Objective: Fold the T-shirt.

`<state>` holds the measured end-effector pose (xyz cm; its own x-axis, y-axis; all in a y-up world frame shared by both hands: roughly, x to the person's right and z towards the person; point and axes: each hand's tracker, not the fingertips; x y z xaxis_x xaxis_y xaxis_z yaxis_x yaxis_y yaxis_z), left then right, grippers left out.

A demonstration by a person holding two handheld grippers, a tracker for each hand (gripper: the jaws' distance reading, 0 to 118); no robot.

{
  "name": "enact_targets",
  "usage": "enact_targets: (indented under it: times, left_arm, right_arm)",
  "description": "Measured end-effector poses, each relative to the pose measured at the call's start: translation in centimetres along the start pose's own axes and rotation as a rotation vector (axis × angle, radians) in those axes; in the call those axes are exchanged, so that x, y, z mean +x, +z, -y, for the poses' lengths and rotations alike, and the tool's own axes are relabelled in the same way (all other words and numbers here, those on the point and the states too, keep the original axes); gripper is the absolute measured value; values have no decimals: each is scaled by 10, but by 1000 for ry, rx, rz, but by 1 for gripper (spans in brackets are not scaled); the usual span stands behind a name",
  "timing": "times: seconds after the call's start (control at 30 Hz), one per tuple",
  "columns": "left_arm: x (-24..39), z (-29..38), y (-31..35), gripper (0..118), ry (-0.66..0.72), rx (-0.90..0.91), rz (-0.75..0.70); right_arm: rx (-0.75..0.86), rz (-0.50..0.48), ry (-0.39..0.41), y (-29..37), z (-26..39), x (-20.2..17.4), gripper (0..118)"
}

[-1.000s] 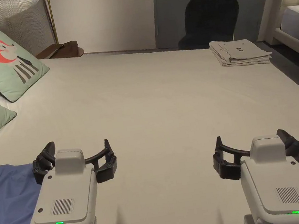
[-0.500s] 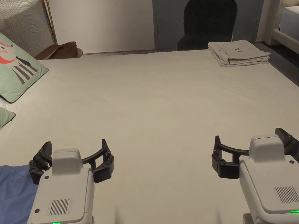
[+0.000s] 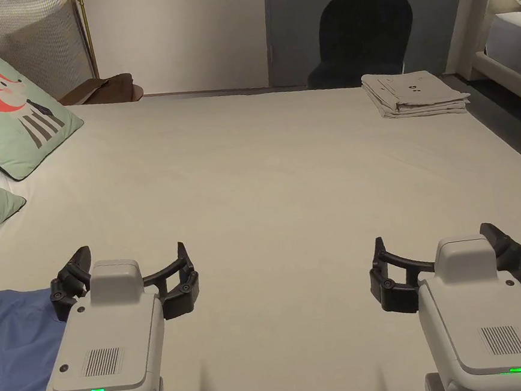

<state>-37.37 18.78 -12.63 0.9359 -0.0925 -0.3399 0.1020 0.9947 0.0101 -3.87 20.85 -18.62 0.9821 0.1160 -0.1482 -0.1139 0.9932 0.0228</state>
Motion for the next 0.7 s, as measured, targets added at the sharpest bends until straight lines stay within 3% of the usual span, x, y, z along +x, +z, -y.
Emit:
enact_targets:
  times: [0.7]
  left_arm:
    - [0, -3, 0, 110, -5, 8, 7]
  right_arm:
    - [1, -8, 0, 1, -1, 1, 118]
